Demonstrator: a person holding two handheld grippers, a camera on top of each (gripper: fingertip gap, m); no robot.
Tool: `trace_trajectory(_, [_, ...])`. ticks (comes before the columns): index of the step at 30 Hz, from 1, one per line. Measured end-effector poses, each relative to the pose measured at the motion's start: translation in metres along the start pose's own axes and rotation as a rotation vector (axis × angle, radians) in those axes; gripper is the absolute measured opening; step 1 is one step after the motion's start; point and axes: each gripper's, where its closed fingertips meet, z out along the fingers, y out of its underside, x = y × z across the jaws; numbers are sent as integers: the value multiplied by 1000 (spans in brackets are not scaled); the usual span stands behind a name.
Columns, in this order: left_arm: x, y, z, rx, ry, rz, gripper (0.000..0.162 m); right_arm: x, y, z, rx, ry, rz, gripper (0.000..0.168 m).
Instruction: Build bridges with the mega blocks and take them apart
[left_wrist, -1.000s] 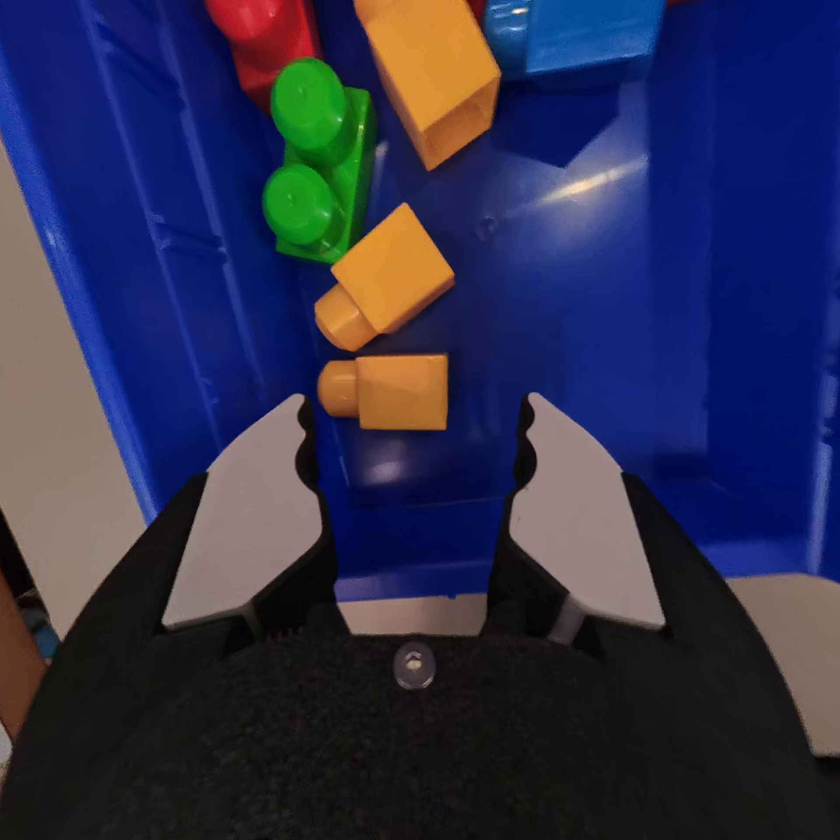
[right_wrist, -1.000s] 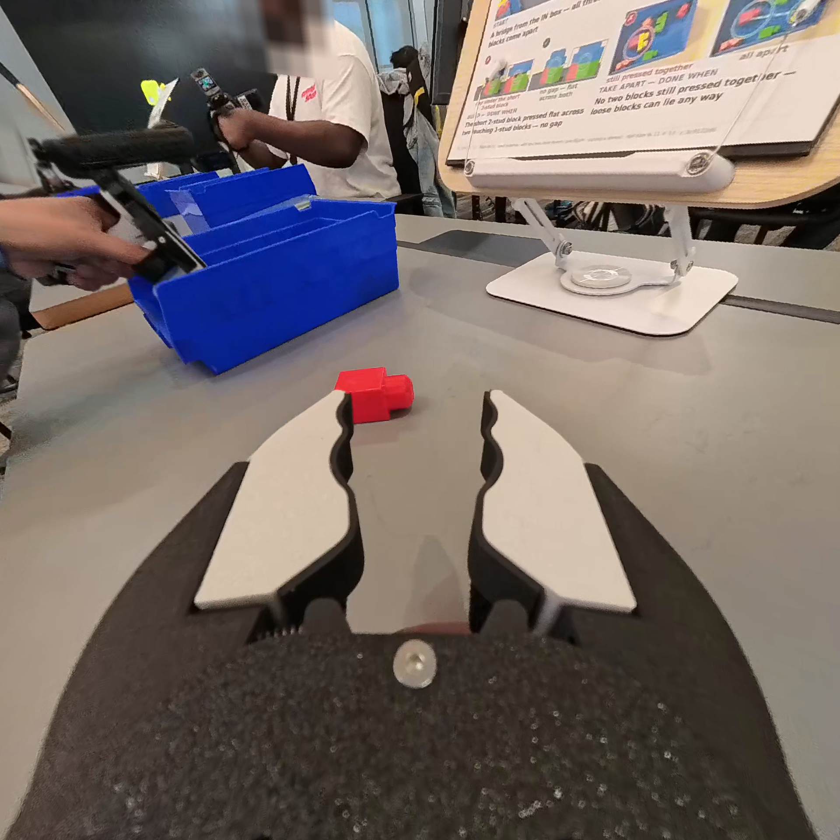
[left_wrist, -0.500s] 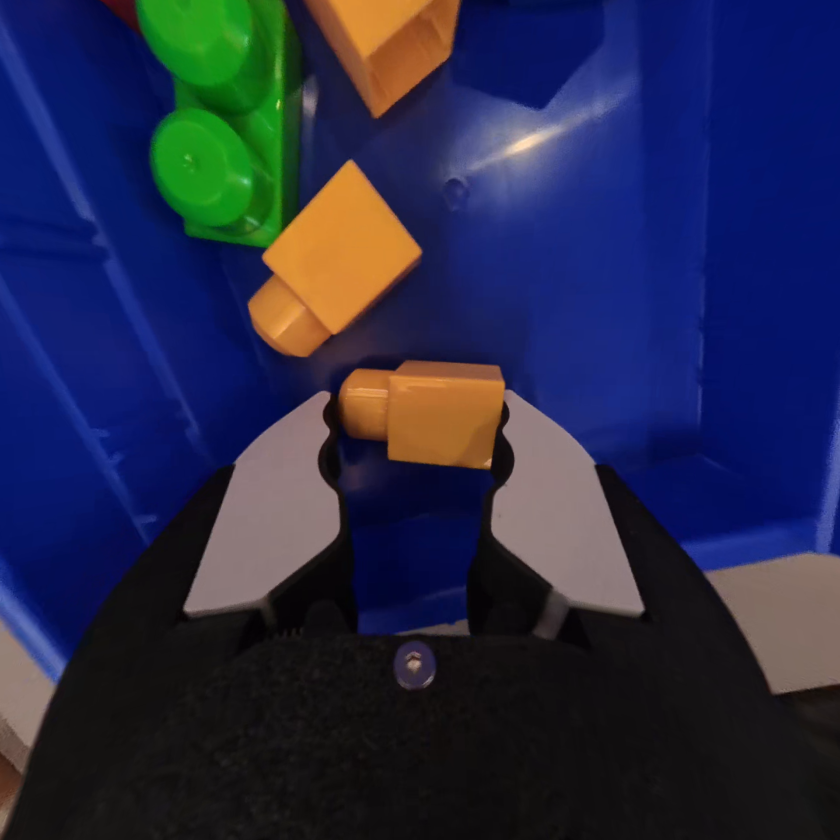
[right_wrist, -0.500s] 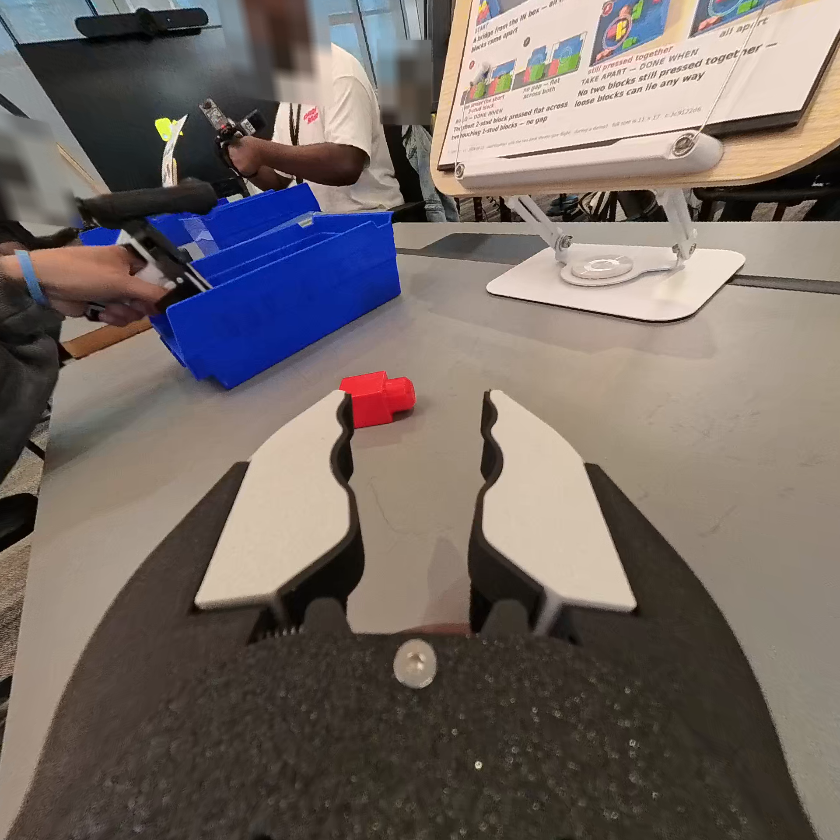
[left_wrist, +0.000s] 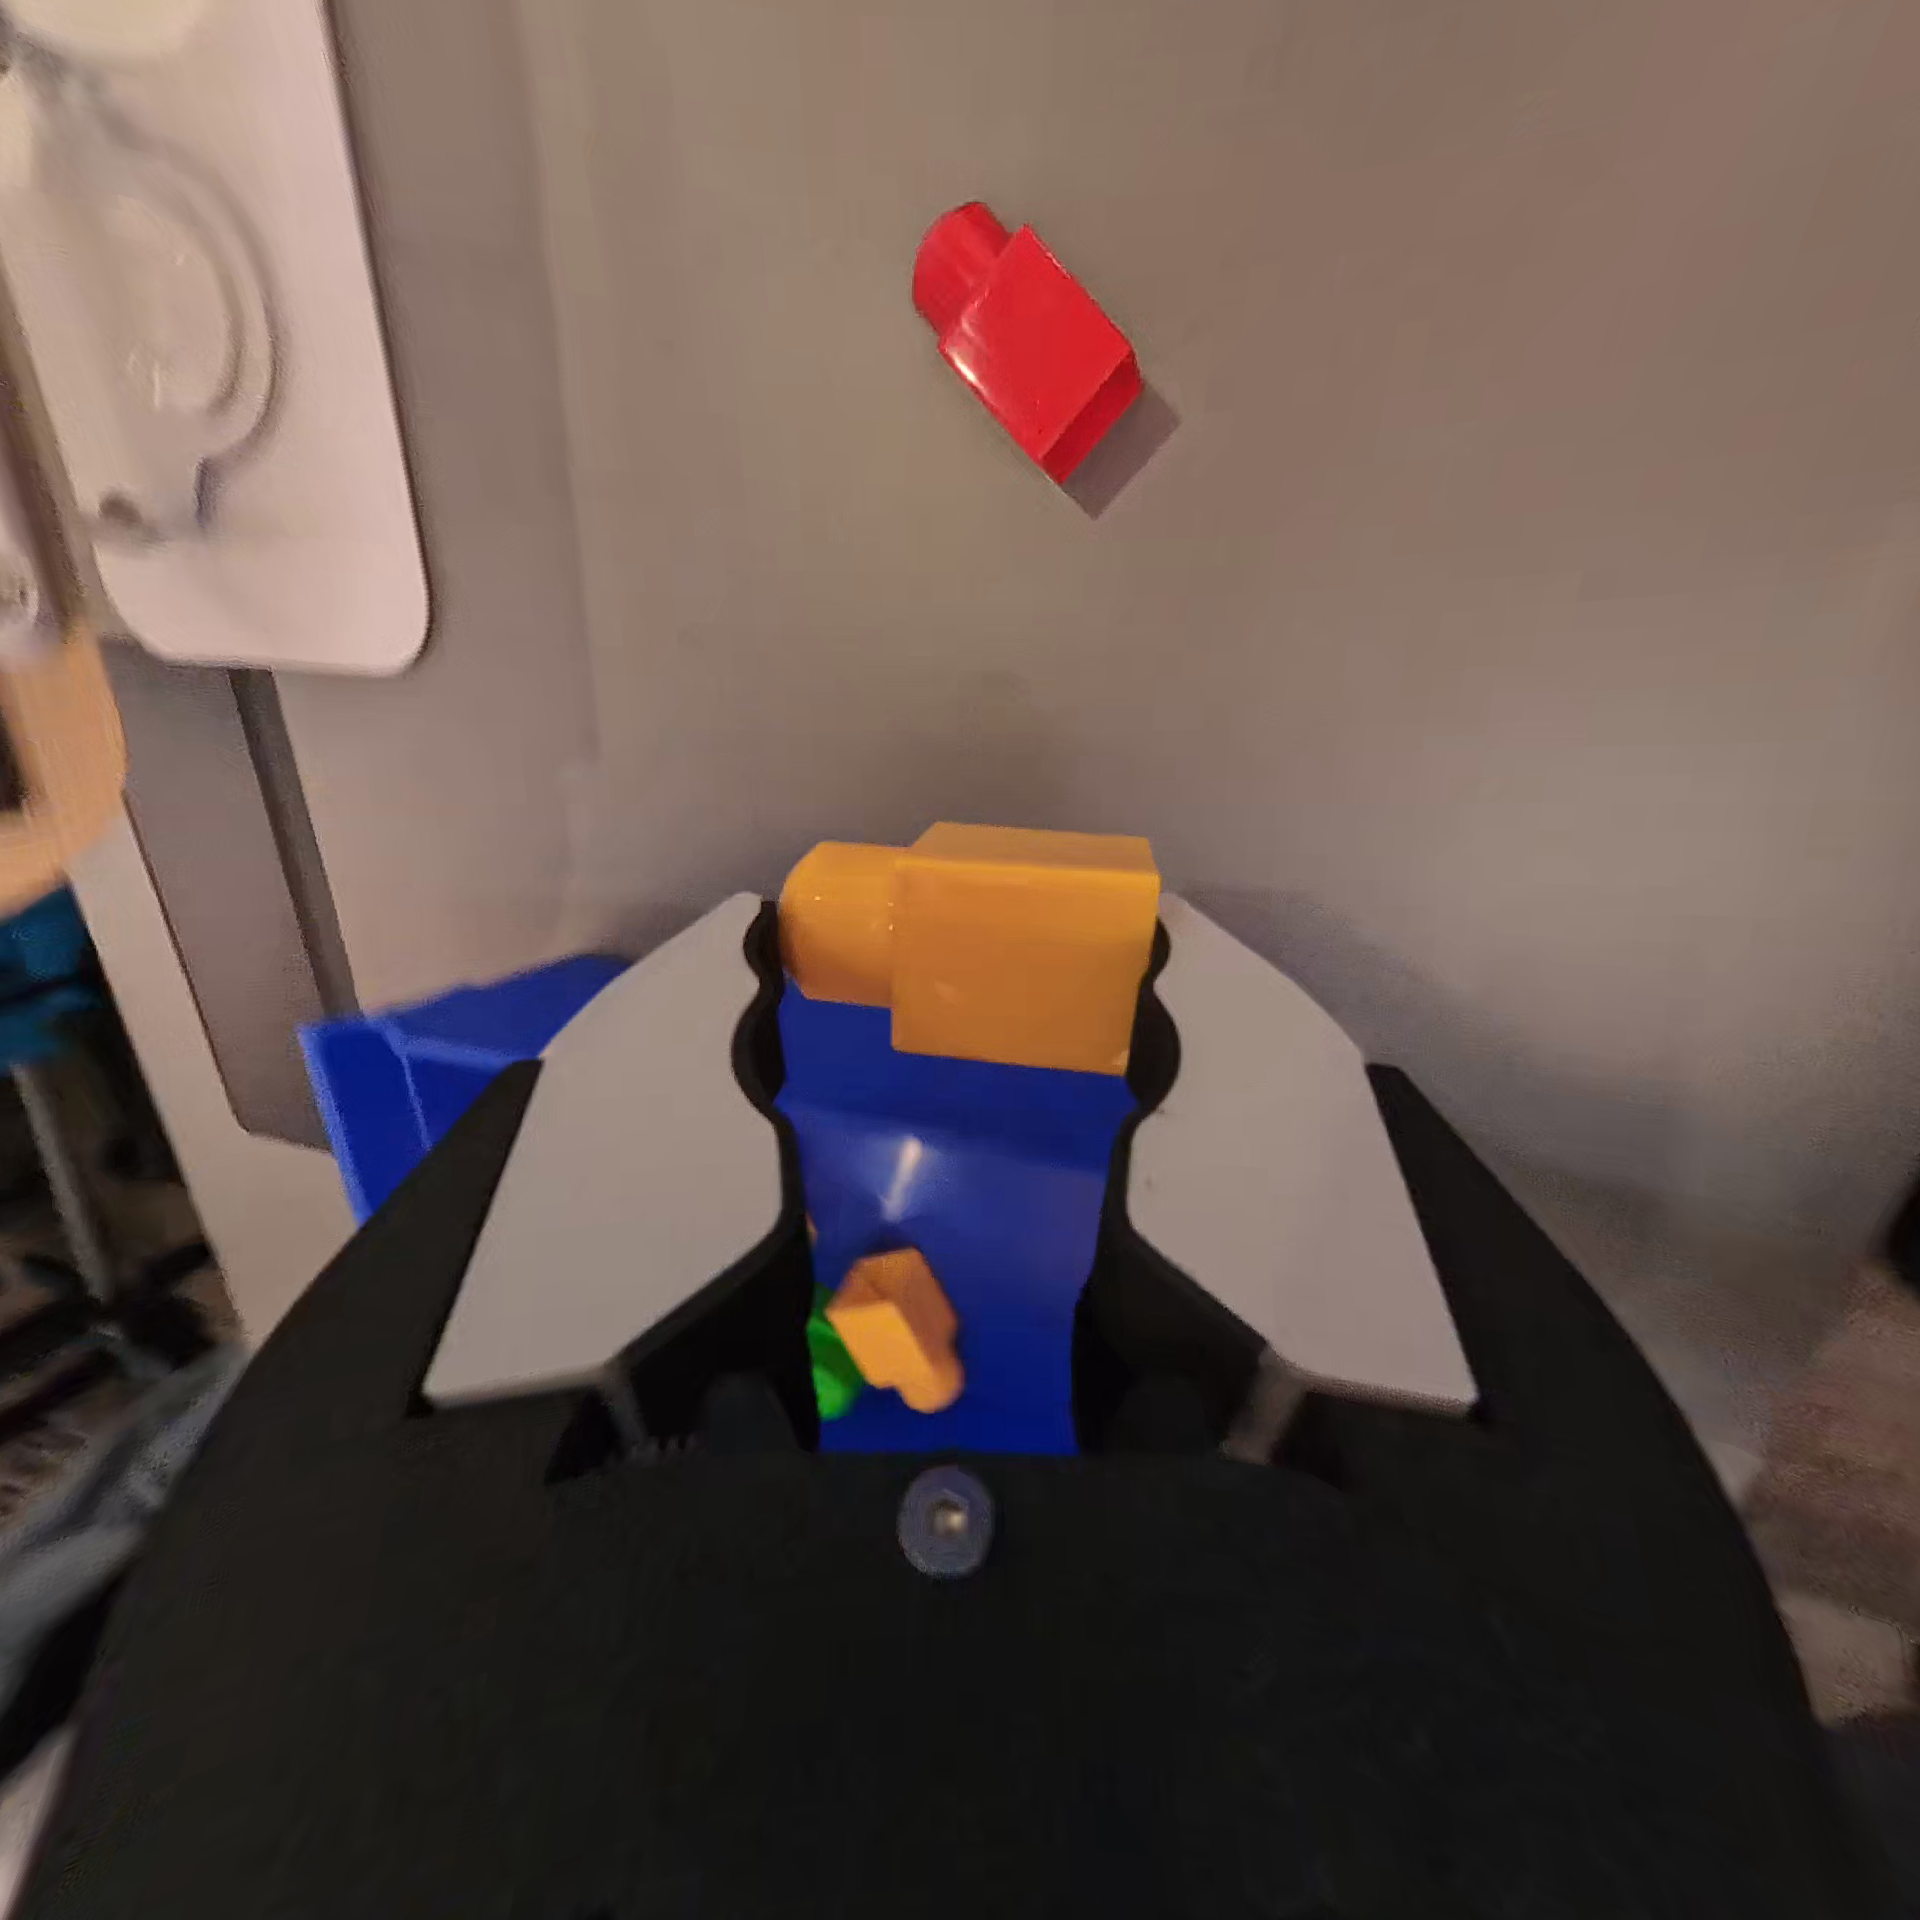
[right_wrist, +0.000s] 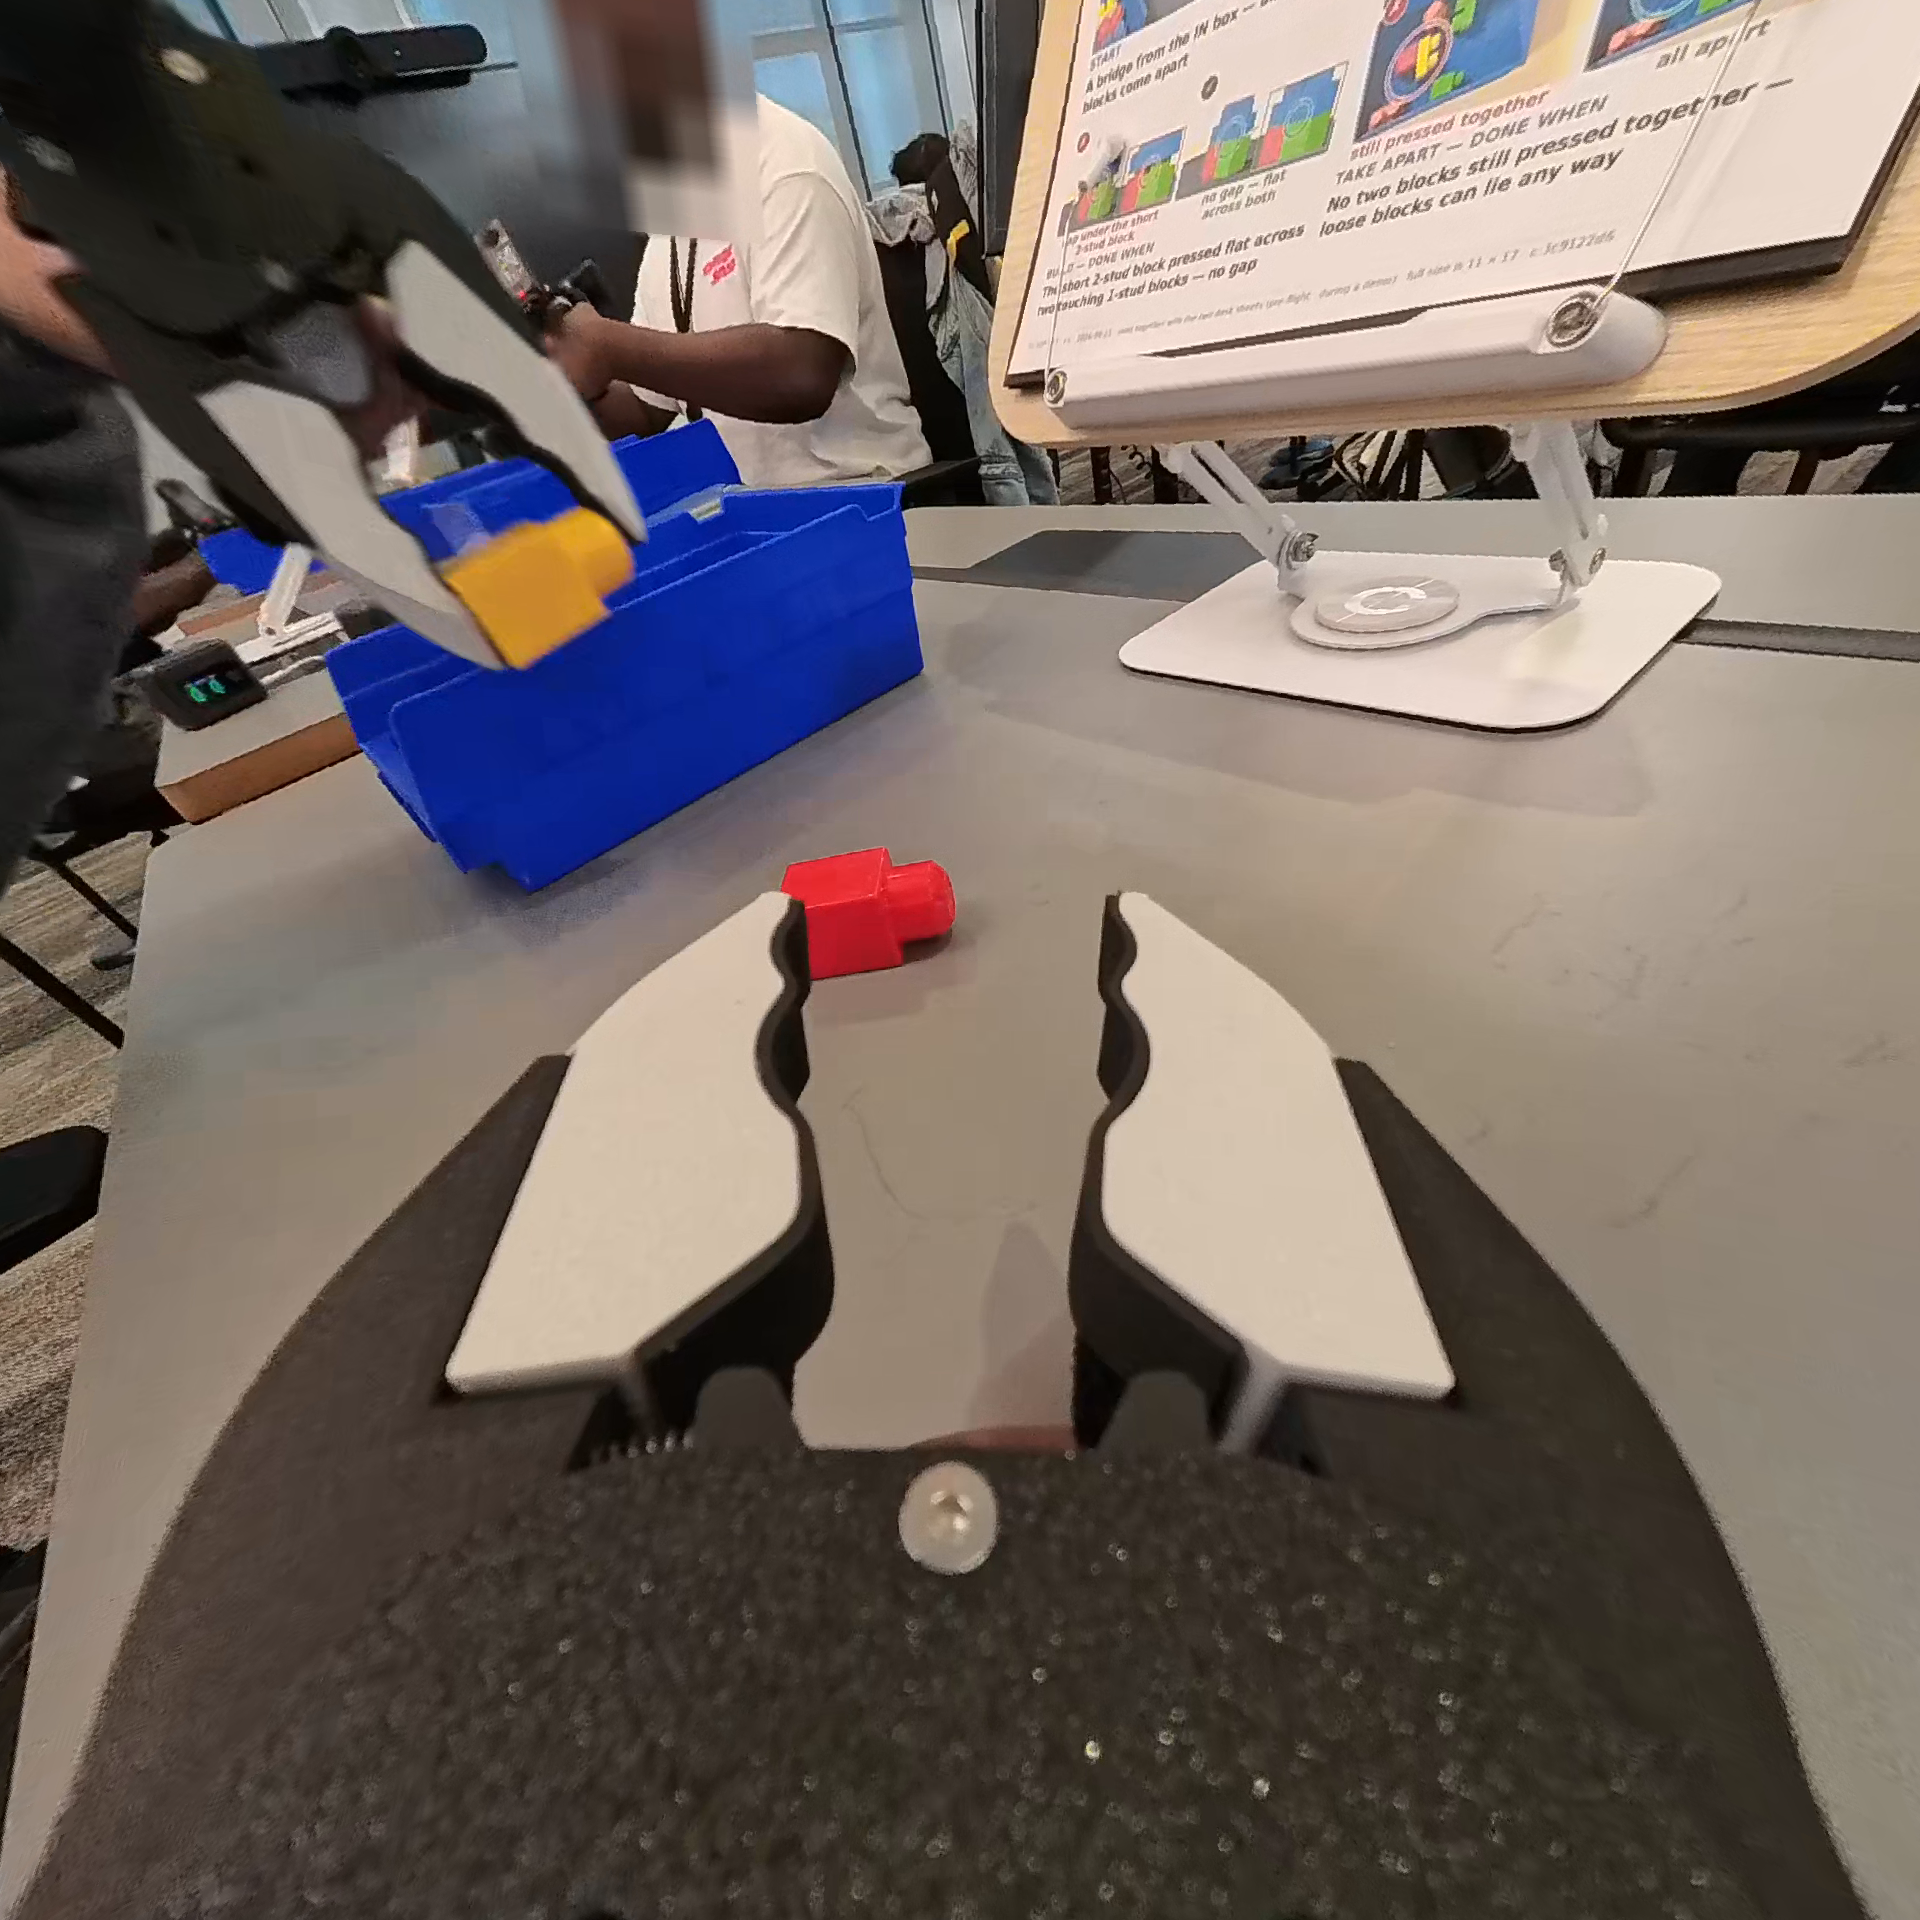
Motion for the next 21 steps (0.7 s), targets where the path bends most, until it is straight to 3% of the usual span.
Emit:
trace_trajectory(6, [-15, -42, 68, 43, 123, 311, 64, -1, -1, -1, 6, -7, 3, 54])
trace_trajectory(11, [-17, -59, 105, 81, 207, 448, 64, 0, -1, -1, 8, -11, 16, 54])
trace_trajectory(21, [-6, -66, 132, 102, 281, 572, 64, 1, 0, 0, 0, -18, 35, 53])
